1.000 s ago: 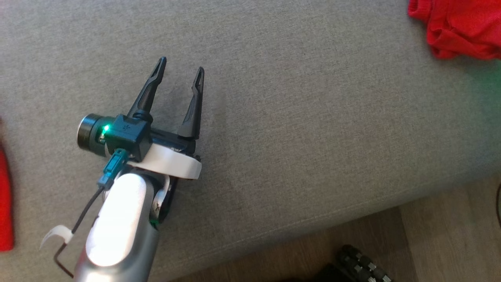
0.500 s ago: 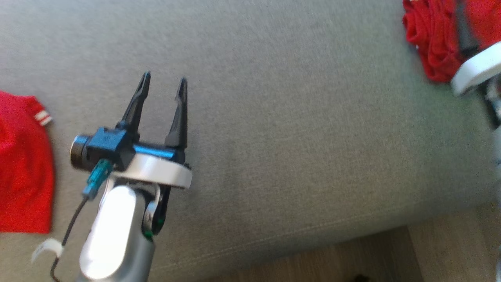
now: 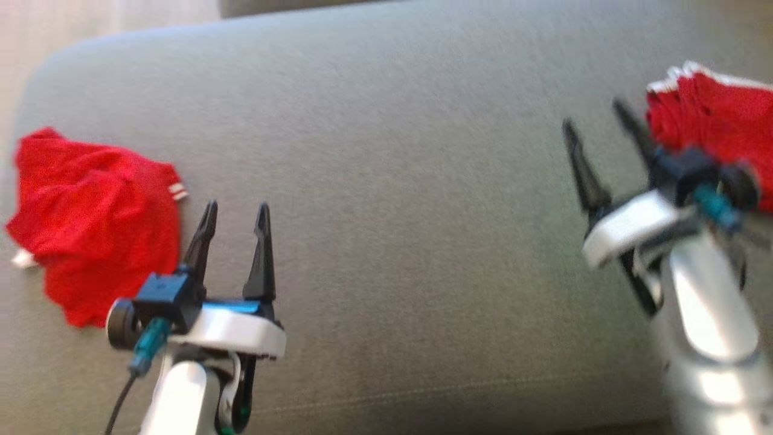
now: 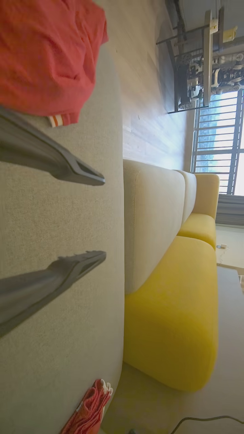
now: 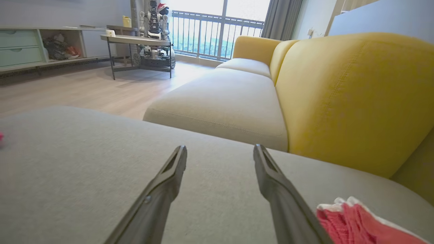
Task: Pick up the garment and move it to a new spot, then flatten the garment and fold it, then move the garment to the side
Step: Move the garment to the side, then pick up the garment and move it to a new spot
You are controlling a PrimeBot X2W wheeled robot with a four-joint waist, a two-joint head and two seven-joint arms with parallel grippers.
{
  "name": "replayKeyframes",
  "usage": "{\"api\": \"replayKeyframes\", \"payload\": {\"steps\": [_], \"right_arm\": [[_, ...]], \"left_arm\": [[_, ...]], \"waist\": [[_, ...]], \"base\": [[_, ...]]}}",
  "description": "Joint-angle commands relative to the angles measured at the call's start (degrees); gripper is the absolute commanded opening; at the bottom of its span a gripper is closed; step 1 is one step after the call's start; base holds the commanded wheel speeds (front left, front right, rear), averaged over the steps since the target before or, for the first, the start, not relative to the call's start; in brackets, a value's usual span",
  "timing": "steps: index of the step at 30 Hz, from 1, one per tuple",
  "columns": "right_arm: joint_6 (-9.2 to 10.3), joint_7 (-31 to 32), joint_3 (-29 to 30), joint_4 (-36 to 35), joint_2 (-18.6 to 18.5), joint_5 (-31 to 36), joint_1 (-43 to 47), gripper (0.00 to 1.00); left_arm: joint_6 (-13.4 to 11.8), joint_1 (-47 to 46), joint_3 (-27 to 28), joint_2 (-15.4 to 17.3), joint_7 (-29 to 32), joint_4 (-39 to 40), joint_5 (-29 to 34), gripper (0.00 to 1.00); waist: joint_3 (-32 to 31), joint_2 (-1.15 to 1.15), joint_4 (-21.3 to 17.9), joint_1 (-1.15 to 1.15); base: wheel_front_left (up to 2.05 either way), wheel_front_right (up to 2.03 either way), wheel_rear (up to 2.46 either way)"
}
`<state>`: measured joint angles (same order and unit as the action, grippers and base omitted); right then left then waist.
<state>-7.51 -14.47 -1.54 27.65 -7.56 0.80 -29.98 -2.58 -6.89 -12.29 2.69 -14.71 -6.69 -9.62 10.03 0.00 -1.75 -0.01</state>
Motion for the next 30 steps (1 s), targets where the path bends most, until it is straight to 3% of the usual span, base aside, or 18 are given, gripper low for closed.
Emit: {"api": "replayKeyframes", "payload": {"steps": [1, 7, 17, 30], "right_arm": [[0.02, -0.52, -0.42, -2.97, 0.83, 0.56, 1.45, 1.0], [0.02, -0.52, 3.49, -6.51, 4.15, -1.53, 10.43, 1.0], [0.02, -0.52, 3.39, -9.39, 4.67, -5.59, 19.48, 1.0], [0.02, -0.52, 3.41, -9.43, 4.68, -6.89, 20.76, 1.0]], "left_arm": [[-0.45, -0.41, 1.76, 0.2, -0.29, 1.96, 0.05, 1.0], [-0.97, 3.59, 3.25, 0.2, -0.29, 1.81, 0.47, 1.0], [-1.37, 9.81, 6.38, 0.2, -0.29, 2.41, -0.1, 1.0], [-1.1, 10.19, 6.64, 0.19, -0.29, 2.49, -0.47, 1.0]], "waist": [[-3.15, 0.0, 2.88, 0.01], [-6.48, 0.0, 4.61, 0.01], [-10.27, 0.0, 4.76, 0.01], [-10.49, 0.0, 4.83, 0.01]], "base": [[0.0, 0.0, 0.0], [0.0, 0.0, 0.0], [0.0, 0.0, 0.0], [0.0, 0.0, 0.0]]}}
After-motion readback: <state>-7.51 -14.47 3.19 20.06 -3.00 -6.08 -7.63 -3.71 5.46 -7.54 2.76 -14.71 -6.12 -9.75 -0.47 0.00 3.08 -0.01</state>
